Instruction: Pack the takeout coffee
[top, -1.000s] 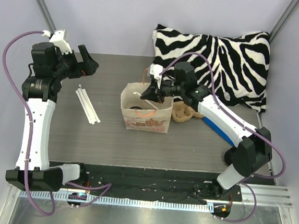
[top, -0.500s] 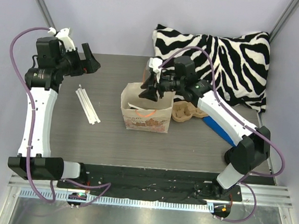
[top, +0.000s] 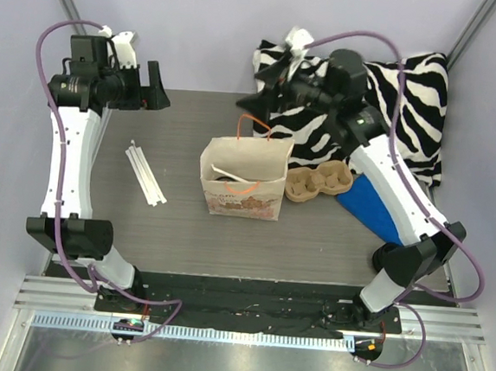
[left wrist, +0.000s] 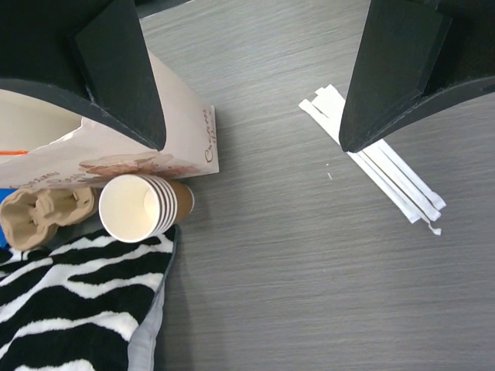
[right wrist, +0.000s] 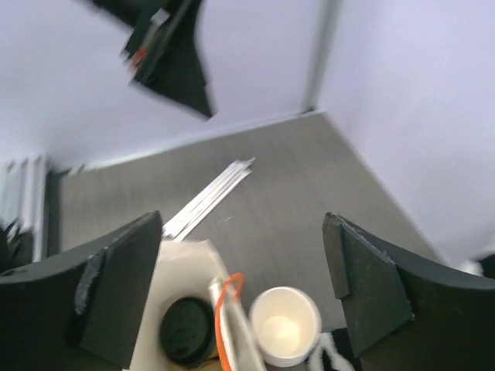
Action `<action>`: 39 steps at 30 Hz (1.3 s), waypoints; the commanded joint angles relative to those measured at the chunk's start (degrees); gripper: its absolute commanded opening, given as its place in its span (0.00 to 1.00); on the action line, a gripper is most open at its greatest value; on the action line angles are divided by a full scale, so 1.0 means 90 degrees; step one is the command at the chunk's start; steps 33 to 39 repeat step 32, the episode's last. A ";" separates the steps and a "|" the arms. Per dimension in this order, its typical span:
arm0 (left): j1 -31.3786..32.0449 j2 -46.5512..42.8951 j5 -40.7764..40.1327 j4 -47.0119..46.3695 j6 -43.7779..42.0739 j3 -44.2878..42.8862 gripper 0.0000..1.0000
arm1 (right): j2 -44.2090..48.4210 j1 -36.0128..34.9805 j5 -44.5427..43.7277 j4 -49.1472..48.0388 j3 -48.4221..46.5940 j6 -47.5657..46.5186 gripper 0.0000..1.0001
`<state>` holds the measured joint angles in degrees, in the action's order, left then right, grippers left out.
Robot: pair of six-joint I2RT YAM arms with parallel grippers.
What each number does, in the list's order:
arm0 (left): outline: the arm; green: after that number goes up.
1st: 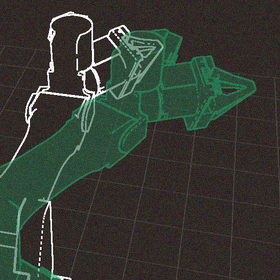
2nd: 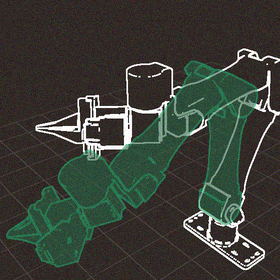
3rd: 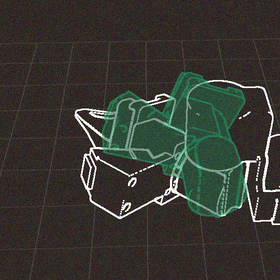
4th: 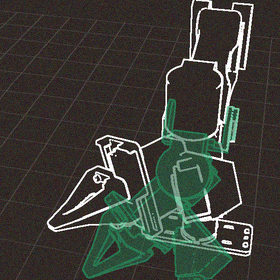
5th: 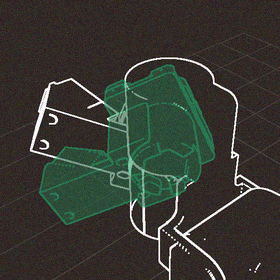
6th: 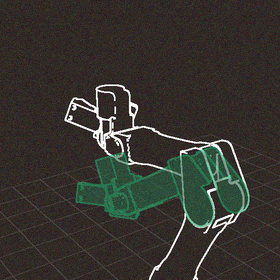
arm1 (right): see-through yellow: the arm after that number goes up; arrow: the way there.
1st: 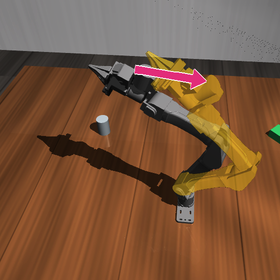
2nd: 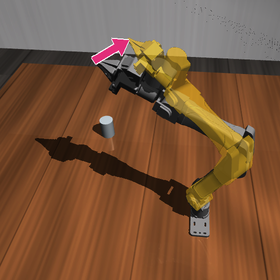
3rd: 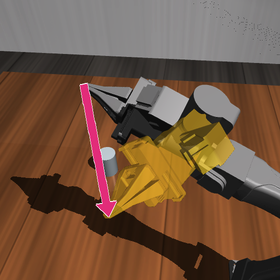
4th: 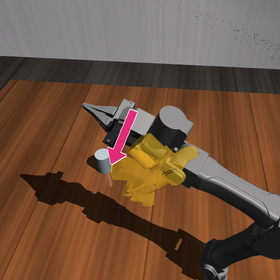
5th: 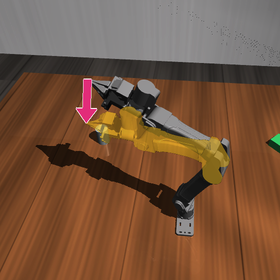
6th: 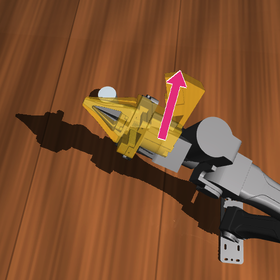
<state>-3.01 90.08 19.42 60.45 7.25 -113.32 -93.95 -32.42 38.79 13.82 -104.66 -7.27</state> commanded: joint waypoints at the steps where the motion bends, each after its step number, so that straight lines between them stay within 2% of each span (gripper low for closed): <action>1: 0.0148 0.0497 -0.0010 0.0910 -0.0727 -0.1137 1.00 | -0.0029 0.1001 -0.0979 0.0005 -0.1103 0.1343 0.94; 4: 0.0275 0.1190 0.0059 0.1690 -0.1282 -0.2065 1.00 | -0.0078 0.1617 -0.1427 0.0804 -0.1310 0.1461 0.98; 5: 0.0527 0.1385 -0.0250 0.1885 -0.1371 -0.2425 1.00 | -0.0059 0.1785 -0.1467 0.0962 -0.1291 0.1529 0.98; 7: 0.0694 0.1738 -0.0633 0.2248 -0.1508 -0.2526 1.00 | 0.0116 0.2165 -0.1555 0.1352 -0.0971 0.1676 1.00; 10: 0.0832 0.1885 -0.0830 0.2307 -0.1566 -0.2128 1.00 | 0.0505 0.2810 -0.1633 0.1724 -0.0085 0.1425 1.00; 13: 0.0832 0.1779 -0.0859 0.2006 -0.1635 -0.1318 1.00 | 0.0993 0.3308 -0.1868 0.1949 0.1067 0.0907 1.00; 15: 0.0822 0.1584 -0.1053 0.1430 -0.1548 -0.0449 1.00 | 0.1200 0.3514 -0.1887 0.2028 0.1597 0.0653 1.00; 19: 0.0783 0.1076 -0.1142 0.0726 -0.1489 0.0986 1.00 | 0.1727 0.3525 -0.2024 0.2029 0.3002 0.0144 1.00; 20: 0.0725 0.0939 -0.1094 0.0580 -0.1469 0.1453 1.00 | 0.1873 0.3525 -0.2034 0.2048 0.3161 0.0047 1.00; 23: 0.0579 0.0802 -0.0937 0.0452 -0.1411 0.2061 1.00 | 0.2118 0.3525 -0.1995 0.2009 0.3591 0.0075 1.00; 29: 0.0519 0.0333 -0.0985 0.0023 -0.1313 0.2668 1.00 | 0.2343 0.3515 -0.1917 0.1843 0.3924 0.0251 1.00; 39: 0.0490 0.0264 -0.0986 -0.0055 -0.1284 0.2640 1.00 | 0.2470 0.3525 -0.1887 0.1833 0.3934 0.0309 1.00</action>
